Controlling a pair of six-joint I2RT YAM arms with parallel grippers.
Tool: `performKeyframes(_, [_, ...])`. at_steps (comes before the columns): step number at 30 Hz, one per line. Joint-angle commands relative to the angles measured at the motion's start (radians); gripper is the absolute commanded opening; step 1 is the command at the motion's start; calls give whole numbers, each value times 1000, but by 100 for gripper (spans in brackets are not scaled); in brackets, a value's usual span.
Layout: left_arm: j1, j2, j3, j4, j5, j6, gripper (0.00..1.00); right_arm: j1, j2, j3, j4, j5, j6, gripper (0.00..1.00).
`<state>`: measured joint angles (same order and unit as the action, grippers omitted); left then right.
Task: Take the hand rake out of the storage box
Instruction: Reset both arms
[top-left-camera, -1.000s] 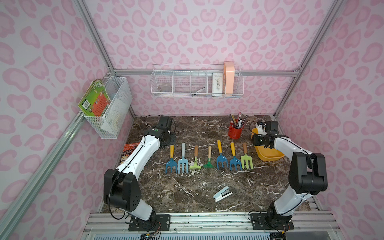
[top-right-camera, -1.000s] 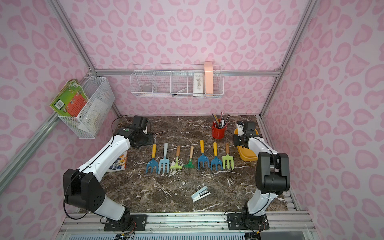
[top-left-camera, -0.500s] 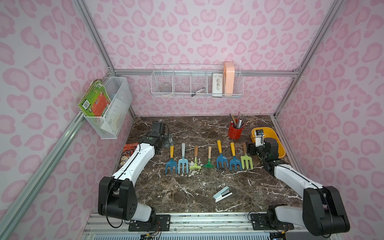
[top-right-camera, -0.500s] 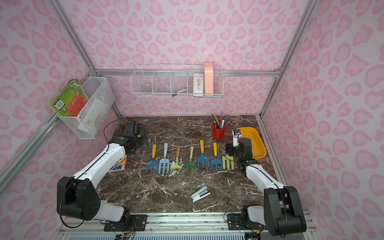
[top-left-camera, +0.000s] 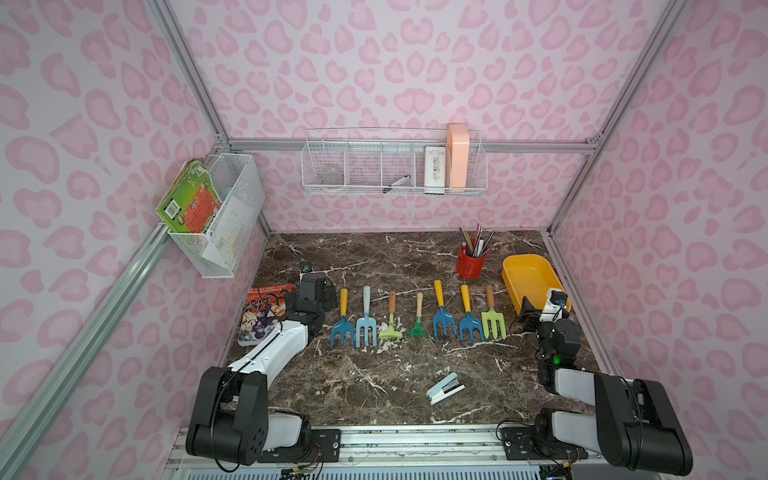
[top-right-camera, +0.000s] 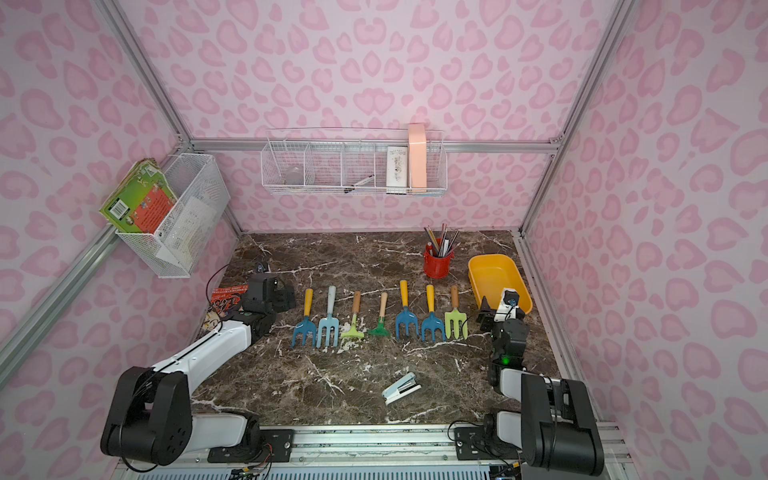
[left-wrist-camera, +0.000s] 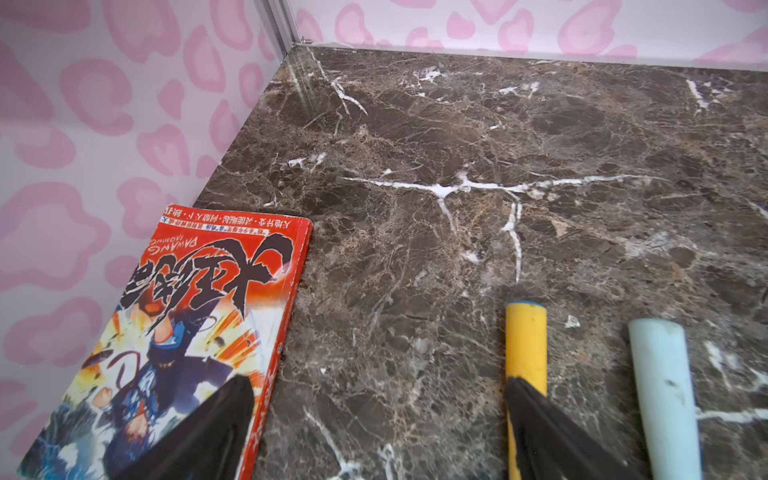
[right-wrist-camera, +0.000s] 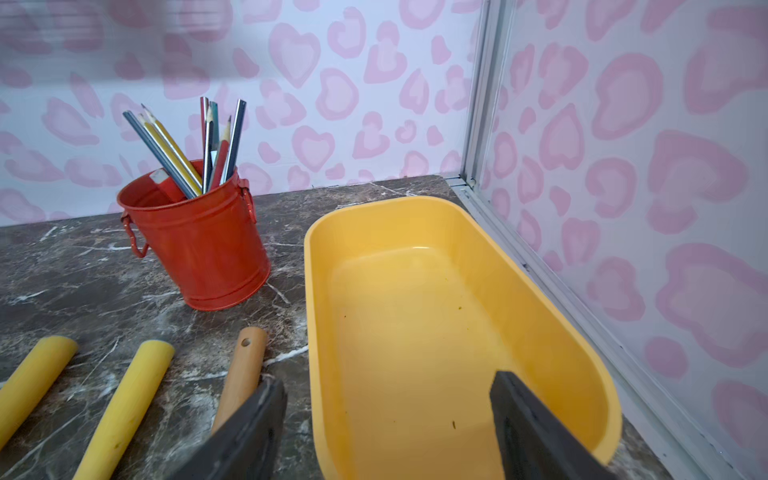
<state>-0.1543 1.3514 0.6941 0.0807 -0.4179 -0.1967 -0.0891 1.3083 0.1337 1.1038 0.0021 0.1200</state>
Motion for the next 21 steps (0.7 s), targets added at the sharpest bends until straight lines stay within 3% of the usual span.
performKeyframes(1, [1, 0, -51, 179, 10, 95, 98, 9, 54, -18, 219, -29, -23, 78])
performKeyframes(5, [2, -17, -106, 291, 103, 186, 99, 72, 157, -59, 415, 18, -86, 77])
performKeyframes(11, [9, -15, -203, 436, 122, 227, 98, 136, 282, -97, 616, 100, -143, 77])
performKeyframes(21, [65, 144, -286, 706, 215, 212, 98, 144, 264, -42, 483, 99, -150, 78])
